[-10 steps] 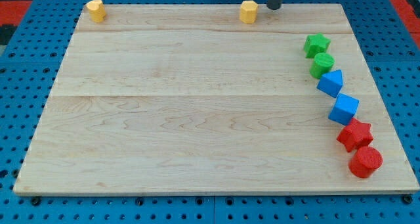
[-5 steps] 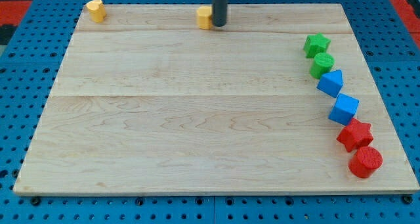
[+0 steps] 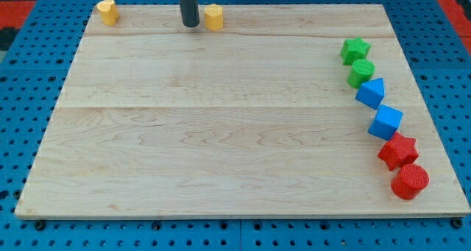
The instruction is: Move yellow hexagon to top center
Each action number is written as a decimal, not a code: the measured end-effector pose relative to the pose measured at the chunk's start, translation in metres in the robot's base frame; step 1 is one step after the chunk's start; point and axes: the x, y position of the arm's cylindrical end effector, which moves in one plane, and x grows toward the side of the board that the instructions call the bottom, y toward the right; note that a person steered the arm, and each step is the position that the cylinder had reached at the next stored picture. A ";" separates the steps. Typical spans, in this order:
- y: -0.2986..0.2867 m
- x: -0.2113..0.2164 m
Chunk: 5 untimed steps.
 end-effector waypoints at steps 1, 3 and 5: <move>0.022 -0.007; 0.017 0.004; 0.074 0.007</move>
